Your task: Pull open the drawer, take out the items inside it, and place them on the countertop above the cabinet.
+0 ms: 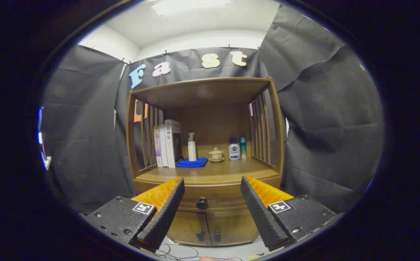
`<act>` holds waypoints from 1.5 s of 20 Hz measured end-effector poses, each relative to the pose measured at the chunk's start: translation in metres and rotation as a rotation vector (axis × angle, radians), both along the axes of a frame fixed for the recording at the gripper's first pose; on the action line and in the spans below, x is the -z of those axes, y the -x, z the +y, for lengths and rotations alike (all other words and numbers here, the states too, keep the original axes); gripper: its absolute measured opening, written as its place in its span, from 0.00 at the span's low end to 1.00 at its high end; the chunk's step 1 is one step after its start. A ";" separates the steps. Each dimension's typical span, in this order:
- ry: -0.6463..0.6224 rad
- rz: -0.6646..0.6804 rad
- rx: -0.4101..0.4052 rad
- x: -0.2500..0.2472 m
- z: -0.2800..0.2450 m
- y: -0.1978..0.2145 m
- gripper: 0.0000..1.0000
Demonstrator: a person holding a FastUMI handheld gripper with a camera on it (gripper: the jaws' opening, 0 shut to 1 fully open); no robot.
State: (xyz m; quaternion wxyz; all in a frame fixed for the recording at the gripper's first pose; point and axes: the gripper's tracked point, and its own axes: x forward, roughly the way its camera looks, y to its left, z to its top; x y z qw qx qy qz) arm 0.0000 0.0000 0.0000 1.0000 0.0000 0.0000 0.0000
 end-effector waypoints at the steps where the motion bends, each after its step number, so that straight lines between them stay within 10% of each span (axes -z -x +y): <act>1: 0.009 -0.004 -0.001 0.003 0.004 -0.001 1.00; 30: 0.071 0.064 -0.018 0.046 0.037 -0.062 1.00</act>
